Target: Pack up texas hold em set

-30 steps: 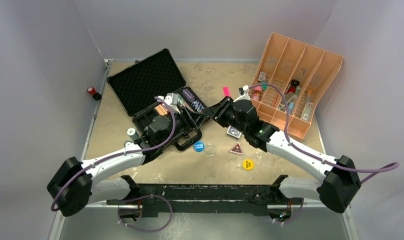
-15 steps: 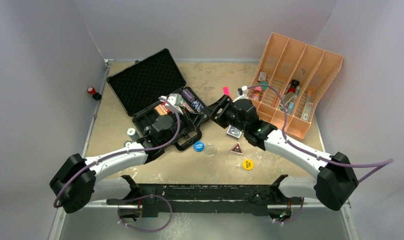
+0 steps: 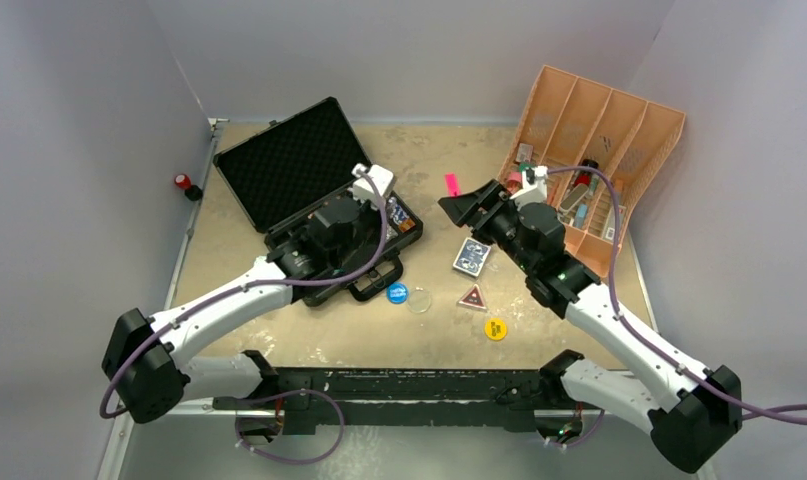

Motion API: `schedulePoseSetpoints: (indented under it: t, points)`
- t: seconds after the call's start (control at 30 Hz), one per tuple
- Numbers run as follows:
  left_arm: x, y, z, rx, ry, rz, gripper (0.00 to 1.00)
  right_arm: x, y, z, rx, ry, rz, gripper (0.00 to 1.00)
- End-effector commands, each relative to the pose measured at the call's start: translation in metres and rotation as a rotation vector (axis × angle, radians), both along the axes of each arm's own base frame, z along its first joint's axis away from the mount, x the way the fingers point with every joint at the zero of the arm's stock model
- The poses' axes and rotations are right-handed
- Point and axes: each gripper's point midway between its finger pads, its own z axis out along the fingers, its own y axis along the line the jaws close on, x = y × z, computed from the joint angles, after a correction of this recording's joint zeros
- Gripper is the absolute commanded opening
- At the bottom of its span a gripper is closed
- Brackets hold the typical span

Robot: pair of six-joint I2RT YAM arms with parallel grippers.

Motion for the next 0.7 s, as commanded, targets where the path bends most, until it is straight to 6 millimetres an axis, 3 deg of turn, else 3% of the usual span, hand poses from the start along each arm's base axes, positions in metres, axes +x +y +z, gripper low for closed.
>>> schedulePoseSetpoints:
  t: [0.0, 0.1, 0.2, 0.4, 0.67]
  points:
    - [0.023, 0.007, 0.031, 0.244, -0.175, -0.051, 0.0, -0.006, -0.014, -0.016, -0.078, -0.008, -0.027, 0.78]
    - [0.042, 0.002, 0.034, 0.248, -0.167, -0.106, 0.0, -0.011, -0.02, -0.018, -0.093, -0.014, -0.037, 0.78]
    - [0.061, -0.005, 0.021, 0.273, -0.11, -0.189, 0.0, -0.013, -0.026, -0.021, -0.106, -0.018, -0.056, 0.78]
    - [0.103, 0.0, -0.009, 0.282, 0.01, -0.218, 0.0, -0.013, -0.031, -0.03, -0.123, -0.003, -0.077, 0.78]
    - [0.137, -0.006, -0.063, 0.35, 0.162, -0.251, 0.0, -0.012, -0.028, -0.043, -0.136, 0.019, -0.061, 0.78]
